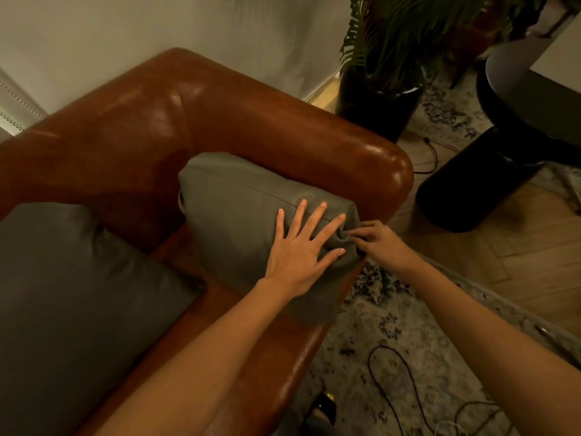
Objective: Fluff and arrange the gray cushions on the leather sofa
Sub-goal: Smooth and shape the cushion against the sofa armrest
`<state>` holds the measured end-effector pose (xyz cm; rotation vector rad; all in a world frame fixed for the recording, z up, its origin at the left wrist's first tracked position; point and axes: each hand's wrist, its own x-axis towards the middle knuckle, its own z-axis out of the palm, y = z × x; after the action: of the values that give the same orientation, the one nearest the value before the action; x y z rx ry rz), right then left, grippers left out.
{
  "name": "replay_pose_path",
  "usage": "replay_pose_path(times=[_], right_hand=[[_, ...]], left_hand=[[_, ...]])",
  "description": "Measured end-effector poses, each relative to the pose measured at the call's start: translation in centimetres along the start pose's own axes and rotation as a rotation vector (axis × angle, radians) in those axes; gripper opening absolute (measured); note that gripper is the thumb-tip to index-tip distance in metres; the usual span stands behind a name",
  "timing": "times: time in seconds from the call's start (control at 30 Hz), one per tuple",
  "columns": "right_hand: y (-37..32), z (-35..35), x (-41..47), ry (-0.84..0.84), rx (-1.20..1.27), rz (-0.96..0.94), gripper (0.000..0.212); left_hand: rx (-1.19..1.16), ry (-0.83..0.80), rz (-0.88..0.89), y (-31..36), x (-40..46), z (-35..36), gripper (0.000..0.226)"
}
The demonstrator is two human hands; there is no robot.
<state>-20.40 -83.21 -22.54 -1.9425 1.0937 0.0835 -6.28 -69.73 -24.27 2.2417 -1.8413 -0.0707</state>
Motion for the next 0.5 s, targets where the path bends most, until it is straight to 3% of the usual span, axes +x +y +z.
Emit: replay_pose_path(times=[0.17,0.27,0.5], right_hand=[[-0.6,-0.2,-0.7,-0.140,0.231,-0.023,0.017],[-0.4,0.2,-0.9,0.052,-0.017,0.049,0.018],[-1.6,-1.7,-3.8,0.568,0.036,-0.187,0.003]], left_hand=[[-0.008,-0.050,-0.008,0.1,0.1,-0.3,0.061],[-0.019,-0.049,-0.001,0.0,-0.1,-0.5,0.062],[-0.012,-0.022,-0.037,-0.6,0.2,-1.2,0.061]])
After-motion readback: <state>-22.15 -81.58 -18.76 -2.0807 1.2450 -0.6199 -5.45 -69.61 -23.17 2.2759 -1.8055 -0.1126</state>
